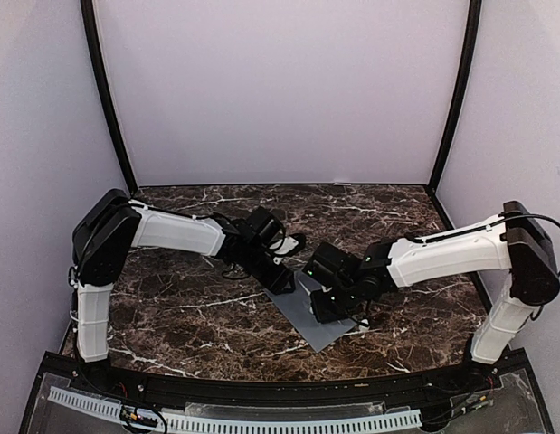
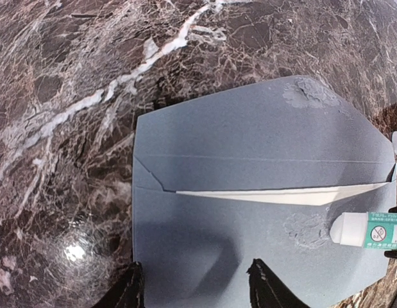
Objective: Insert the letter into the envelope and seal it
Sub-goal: Paint the envelope at the center of the board.
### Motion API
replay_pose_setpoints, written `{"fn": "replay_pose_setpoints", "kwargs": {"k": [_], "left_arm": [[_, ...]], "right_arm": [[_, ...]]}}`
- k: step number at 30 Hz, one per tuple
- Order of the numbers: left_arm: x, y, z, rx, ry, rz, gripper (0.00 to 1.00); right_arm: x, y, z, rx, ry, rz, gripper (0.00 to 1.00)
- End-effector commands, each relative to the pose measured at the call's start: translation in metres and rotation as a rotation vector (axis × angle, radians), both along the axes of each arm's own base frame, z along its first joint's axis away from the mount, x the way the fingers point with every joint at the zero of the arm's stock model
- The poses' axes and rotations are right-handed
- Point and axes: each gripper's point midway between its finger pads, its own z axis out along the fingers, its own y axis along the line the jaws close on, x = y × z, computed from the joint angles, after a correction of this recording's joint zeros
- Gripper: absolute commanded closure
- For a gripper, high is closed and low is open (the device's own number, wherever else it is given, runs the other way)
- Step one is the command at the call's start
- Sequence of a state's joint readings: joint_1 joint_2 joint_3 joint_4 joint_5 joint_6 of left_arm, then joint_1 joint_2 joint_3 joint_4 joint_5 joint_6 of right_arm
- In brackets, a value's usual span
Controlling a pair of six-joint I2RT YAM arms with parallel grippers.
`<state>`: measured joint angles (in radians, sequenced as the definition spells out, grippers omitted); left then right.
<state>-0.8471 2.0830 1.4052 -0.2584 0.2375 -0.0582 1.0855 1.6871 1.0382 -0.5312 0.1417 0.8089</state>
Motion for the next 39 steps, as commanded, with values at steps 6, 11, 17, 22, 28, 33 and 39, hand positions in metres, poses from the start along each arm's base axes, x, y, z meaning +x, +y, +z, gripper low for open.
{"fn": "replay_pose_setpoints", "kwargs": {"k": [6,11,17,22,28,33,39], "left_arm": [[-0.018,0.005,-0.018,0.045,0.066,-0.038,0.46],[-0.020,0.003,-0.017,0.034,0.077,-0.043,0.46],[-0.021,0.002,-0.017,0.031,0.080,-0.046,0.47],[-0.020,0.002,-0.017,0.028,0.080,-0.044,0.47],[-0.017,0.004,-0.017,0.040,0.067,-0.032,0.47],[-0.005,0.009,-0.007,0.056,0.022,0.003,0.47],[0.008,0.012,0.021,0.012,-0.044,0.031,0.44]], "right_arm": [[0.010,0.006,-0.006,-0.014,-0.016,-0.023,0.95],[0.016,0.013,-0.006,-0.018,-0.029,-0.017,0.95],[0.026,0.019,-0.011,-0.027,-0.040,-0.013,0.96],[0.031,0.021,-0.012,-0.031,-0.049,-0.018,0.96],[0.028,0.018,-0.009,-0.029,-0.040,-0.016,0.96],[0.018,0.009,-0.004,-0.012,-0.019,-0.016,0.97],[0.003,-0.002,-0.001,-0.009,0.028,0.001,0.98]]}}
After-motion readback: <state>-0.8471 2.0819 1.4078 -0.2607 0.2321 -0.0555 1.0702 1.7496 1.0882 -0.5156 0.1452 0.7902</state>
